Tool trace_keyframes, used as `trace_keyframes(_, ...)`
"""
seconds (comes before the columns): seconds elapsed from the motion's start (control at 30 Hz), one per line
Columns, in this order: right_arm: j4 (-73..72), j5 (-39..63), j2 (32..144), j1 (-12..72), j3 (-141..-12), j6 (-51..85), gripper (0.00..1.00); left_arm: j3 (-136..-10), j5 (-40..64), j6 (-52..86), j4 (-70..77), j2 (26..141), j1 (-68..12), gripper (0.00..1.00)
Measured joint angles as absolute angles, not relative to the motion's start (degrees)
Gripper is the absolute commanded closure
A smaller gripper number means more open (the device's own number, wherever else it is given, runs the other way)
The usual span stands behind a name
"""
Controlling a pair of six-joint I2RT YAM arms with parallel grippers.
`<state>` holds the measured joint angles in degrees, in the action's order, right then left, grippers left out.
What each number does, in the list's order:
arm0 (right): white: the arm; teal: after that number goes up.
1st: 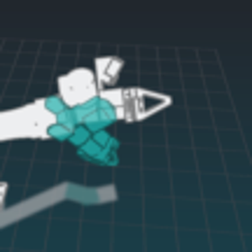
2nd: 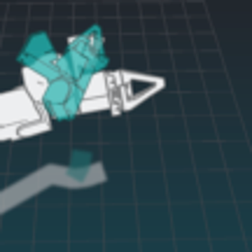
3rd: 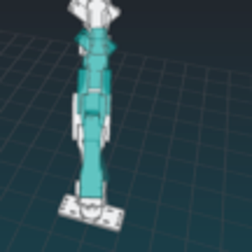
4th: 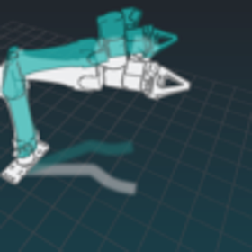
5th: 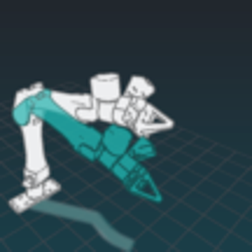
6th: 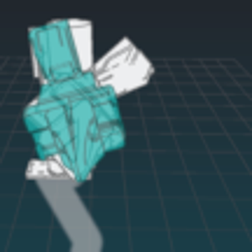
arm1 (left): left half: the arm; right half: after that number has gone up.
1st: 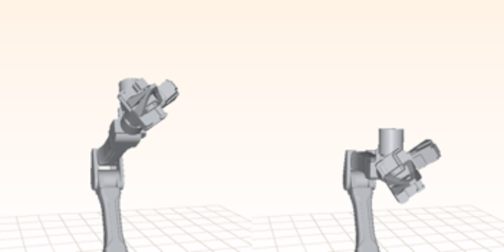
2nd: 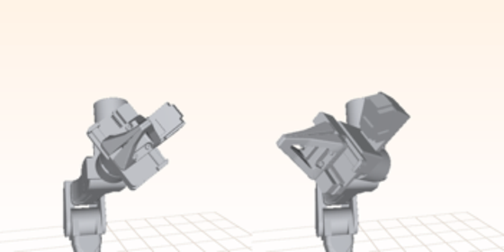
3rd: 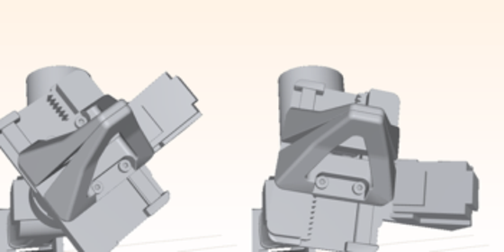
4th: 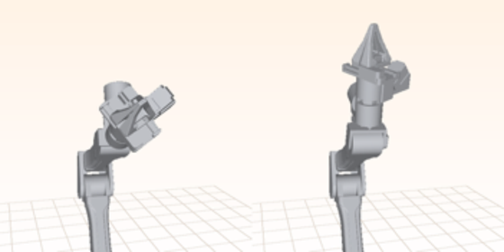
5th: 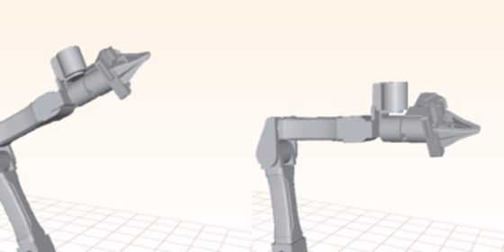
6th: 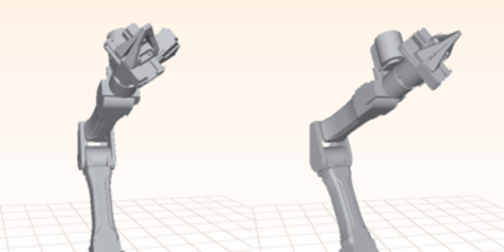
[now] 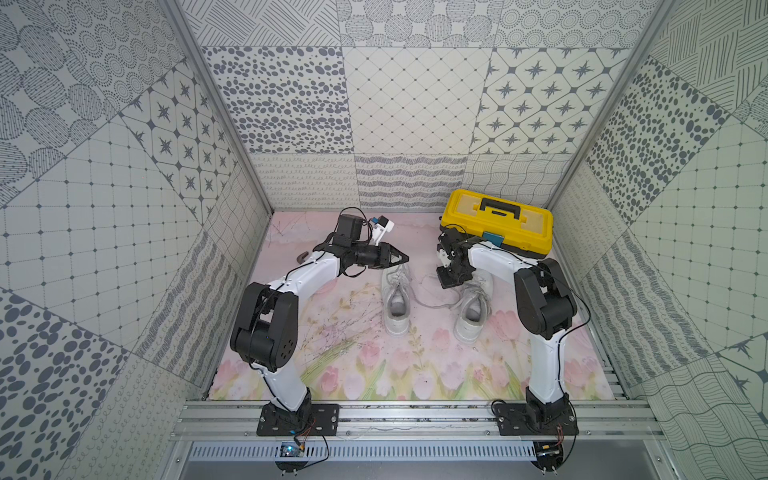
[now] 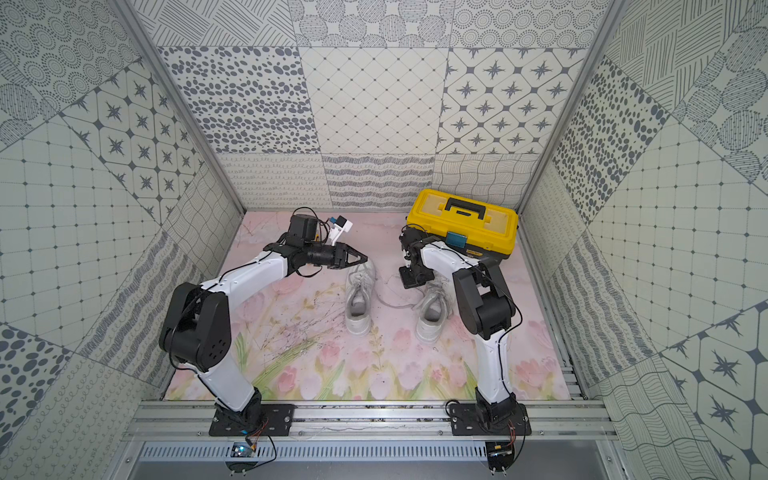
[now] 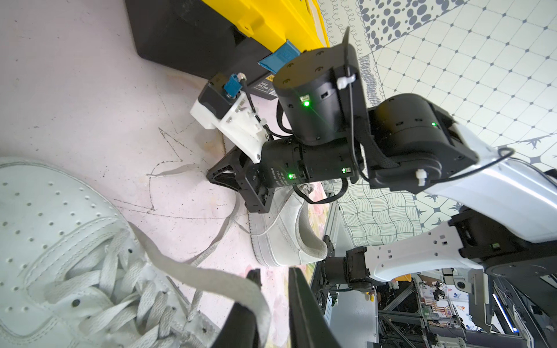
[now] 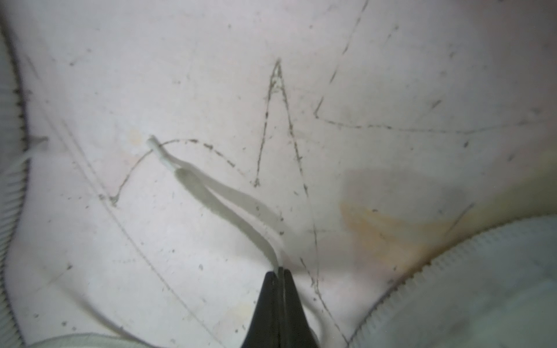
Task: Tie the shoes
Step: Cross the shoelace with the shoelace.
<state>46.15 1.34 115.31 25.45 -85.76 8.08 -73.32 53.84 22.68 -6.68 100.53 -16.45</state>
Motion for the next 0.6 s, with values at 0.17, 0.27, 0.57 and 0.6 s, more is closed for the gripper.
trace_keyframes(0.17,44.69,7.92,102.39,25.02,-85.21,10.68,1.0,-73.3,54.06,22.28,-6.61,99.98,-16.47,0.73)
trace_keyframes(0.27,42.94,12.53,95.79,25.02,-86.35,13.21,1.0,-73.17,54.26,21.87,-6.35,99.7,-16.6,0.71)
trace_keyframes(0.57,38.87,22.44,91.74,25.74,-89.54,20.99,1.0,-72.95,55.09,19.49,-5.45,99.55,-18.33,0.67)
trace_keyframes(0.6,38.68,23.2,91.74,25.98,-90.04,21.82,1.0,-72.97,55.16,19.22,-5.43,99.57,-18.55,0.67)
